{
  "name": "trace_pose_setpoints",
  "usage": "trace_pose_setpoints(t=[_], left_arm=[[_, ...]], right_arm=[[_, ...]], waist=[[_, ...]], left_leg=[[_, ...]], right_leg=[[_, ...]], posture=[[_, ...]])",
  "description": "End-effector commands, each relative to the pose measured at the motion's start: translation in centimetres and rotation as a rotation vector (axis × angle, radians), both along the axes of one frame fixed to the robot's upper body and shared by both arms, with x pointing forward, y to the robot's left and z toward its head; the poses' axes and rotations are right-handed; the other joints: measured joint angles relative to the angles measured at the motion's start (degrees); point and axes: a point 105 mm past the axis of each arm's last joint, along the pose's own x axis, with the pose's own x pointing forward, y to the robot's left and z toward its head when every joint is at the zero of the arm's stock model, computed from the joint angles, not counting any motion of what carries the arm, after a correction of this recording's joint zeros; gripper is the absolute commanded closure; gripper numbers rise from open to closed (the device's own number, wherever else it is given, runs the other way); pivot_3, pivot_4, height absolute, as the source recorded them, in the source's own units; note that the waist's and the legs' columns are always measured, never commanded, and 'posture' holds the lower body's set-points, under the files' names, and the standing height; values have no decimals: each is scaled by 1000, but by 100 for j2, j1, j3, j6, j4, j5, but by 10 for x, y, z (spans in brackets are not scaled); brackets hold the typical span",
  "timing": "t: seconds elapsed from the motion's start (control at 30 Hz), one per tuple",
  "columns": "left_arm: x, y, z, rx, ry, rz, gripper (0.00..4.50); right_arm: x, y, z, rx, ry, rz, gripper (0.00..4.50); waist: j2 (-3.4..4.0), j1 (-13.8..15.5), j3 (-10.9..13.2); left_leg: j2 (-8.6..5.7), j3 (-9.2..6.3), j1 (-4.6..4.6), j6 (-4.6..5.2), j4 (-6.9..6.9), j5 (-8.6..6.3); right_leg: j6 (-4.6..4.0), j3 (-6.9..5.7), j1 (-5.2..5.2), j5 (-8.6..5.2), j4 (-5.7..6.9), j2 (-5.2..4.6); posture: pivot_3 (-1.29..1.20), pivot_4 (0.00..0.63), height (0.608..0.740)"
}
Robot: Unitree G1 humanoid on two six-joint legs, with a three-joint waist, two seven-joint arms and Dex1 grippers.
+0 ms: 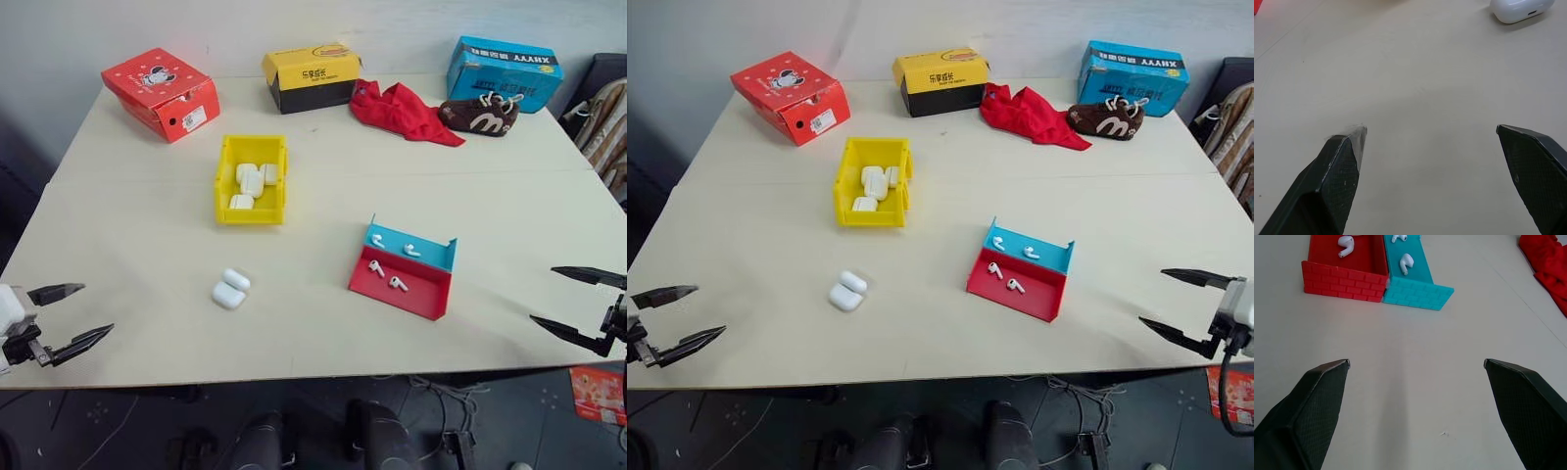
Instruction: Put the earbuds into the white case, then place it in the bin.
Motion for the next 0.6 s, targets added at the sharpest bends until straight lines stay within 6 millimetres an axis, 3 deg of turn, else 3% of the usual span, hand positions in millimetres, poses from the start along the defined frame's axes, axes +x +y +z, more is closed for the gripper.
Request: trace_pose_setpoints(t=[0.03,0.2,0.4,0.47,0.6], left_arm=[[3,1,11,21,-56,12,13],[6,1,17,-38,-65,35,13],[0,8,18,-164,16,128,13],[-4,30,15,-126,36,254,13],[-21,64,5,-151,162,475,13]], right_arm=[[0,1,0,-8,-22,5,0],[4,4,-2,30,-14,-5,0],[7,52,19,224,-112,191,0],[0,76,25,273,-163,300,0],[-11,101,36,365,-257,407,0]], waist=[[0,1,0],[0,11,0],[1,-17,-1],[2,-21,-1],[-3,13,-2]], left_leg=[[0,0,0,0,0,0],[-1,0,0,1,4,0],[0,-1,2,1,4,1],[0,-1,4,1,4,1],[1,-2,5,0,4,1]], right_leg=[[0,0,0,0,0,0],[0,0,2,0,4,-1],[0,2,1,0,17,-1],[-1,2,1,-1,21,0],[-2,-2,3,-1,23,3]], posture=[[0,150,740],[0,150,740],[0,150,740],[0,150,740],[0,150,740]])
